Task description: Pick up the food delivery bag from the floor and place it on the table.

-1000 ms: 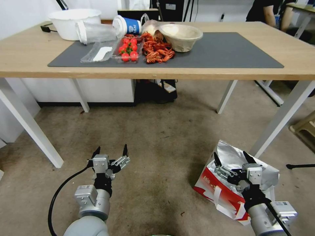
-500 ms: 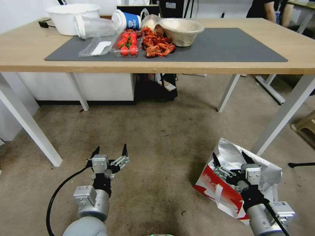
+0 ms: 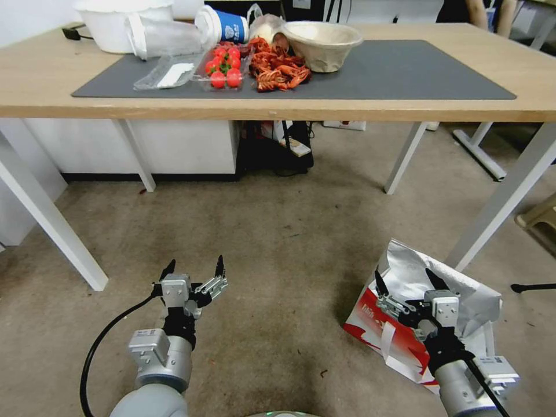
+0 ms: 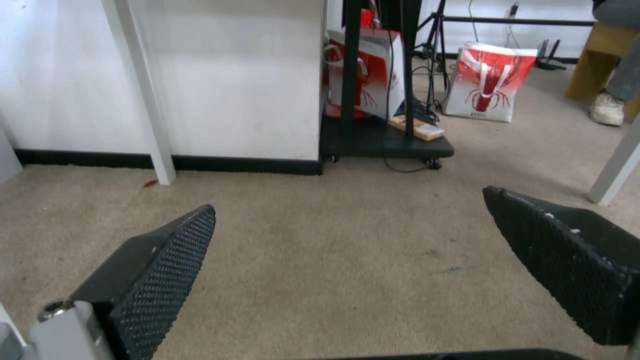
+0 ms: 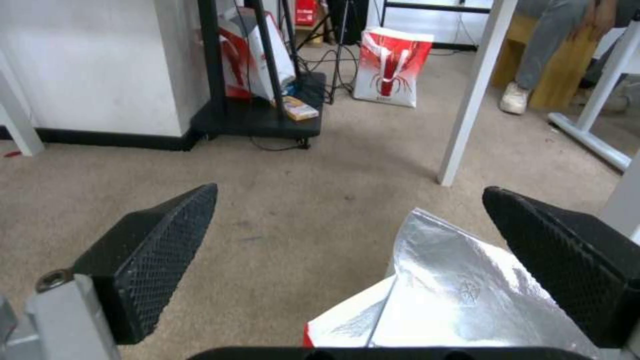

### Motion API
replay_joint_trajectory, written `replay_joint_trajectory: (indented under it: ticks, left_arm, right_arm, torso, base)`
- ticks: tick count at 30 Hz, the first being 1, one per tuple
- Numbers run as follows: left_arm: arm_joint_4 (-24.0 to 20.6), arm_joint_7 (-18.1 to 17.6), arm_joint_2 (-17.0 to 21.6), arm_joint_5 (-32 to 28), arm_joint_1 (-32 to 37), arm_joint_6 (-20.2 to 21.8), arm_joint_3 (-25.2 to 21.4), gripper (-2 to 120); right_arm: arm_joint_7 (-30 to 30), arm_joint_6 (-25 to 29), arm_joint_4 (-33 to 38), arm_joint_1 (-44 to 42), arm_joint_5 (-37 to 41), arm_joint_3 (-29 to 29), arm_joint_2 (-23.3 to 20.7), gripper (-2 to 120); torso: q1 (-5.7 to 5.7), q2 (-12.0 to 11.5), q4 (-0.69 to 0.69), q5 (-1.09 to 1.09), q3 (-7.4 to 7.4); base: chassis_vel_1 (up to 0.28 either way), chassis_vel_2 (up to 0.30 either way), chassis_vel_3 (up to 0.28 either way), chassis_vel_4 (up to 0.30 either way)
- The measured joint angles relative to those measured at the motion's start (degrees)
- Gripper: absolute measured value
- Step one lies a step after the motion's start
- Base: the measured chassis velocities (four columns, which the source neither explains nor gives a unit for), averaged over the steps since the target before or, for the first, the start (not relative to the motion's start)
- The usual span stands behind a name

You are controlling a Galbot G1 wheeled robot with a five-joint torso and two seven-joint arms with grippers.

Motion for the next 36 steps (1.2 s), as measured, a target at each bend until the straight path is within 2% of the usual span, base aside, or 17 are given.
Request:
replay_joint_trajectory:
  ticks: [4,11,19,23,25,26,29,30,31,34,36]
  left_arm:
    - [0.1,0.1,0.2,0.0,0.2,-0.2,-0.2,100]
    - [1.0,0.6,0.0,-0.2,0.0,-2.9,-0.2,100]
    - [1.3,0.8,0.1,-0.2,-0.2,-3.5,-0.3,100]
    - [1.5,0.9,0.4,0.1,-0.2,-3.5,-0.4,100]
    - [1.5,0.9,0.4,0.5,-0.1,-3.5,-0.4,100]
    - [1.5,0.9,0.4,0.5,-0.1,-3.5,-0.4,100]
    - [1.5,0.9,0.2,1.0,0.2,-3.5,-0.5,100]
    - [1.5,0.9,0.2,1.0,0.2,-3.5,-0.5,100]
    - [1.6,0.9,0.1,1.2,0.5,-3.7,-0.5,100]
    - [1.6,0.9,0.0,1.4,0.7,-3.8,-0.5,100]
    - [1.6,0.9,-0.2,1.8,0.9,-4.0,-0.6,100]
  right_arm:
    - [0.0,0.0,-0.3,0.1,0.1,0.0,-0.1,100]
    - [0.0,-0.1,-0.8,0.6,0.5,0.4,-0.7,100]
    - [-0.3,-0.3,-1.2,1.4,1.8,1.1,-1.9,100]
    - [-0.7,-1.1,-2.5,3.0,4.5,2.3,-4.9,100]
    - [-1.1,-1.7,-4.9,5.3,6.7,3.8,-8.9,100]
    - [-1.1,-1.7,-4.9,5.3,6.7,3.8,-8.9,100]
    - [-2.7,-1.8,-9.2,8.4,10.8,5.4,-14.9,100]
    - [-2.7,-1.8,-9.2,8.4,10.8,5.4,-14.9,100]
    - [-3.5,-1.7,-11.3,9.9,12.8,5.7,-17.5,100]
    - [-4.2,-1.6,-12.8,11.1,14.2,6.0,-19.3,100]
    - [-6.1,-1.4,-15.7,13.8,16.0,6.2,-22.2,100]
  torso:
    - [0.0,0.1,0.0,0.0,0.0]
    - [0.03,0.2,0.0,0.0,0.0]
    - [0.05,0.3,0.01,0.0,0.0]
    - [0.05,0.4,0.0,0.0,0.0]
    - [0.06,0.4,0.0,0.01,0.0]
    - [0.06,0.4,0.0,0.01,0.0]
    - [0.06,0.4,0.01,0.02,0.0]
    - [0.06,0.4,0.01,0.02,0.0]
    - [0.07,0.4,0.0,0.02,0.0]
    - [0.07,0.4,0.01,0.02,0.0]
    - [0.07,0.5,-0.01,0.01,0.0]
  base:
    - [0.0,0.0,0.0,0.0]
    - [0.0,0.0,0.0,0.0]
    - [0.0,0.0,0.0,0.0]
    - [0.0,0.0,0.0,0.0]
    - [0.0,0.0,0.0,0.0]
    - [0.0,0.0,0.0,0.0]
    - [0.0,0.0,0.0,0.0]
    - [0.0,0.0,0.0,0.0]
    - [0.0,0.0,0.0,0.0]
    - [0.0,0.0,0.0,0.0]
    - [0.0,0.0,0.0,0.0]
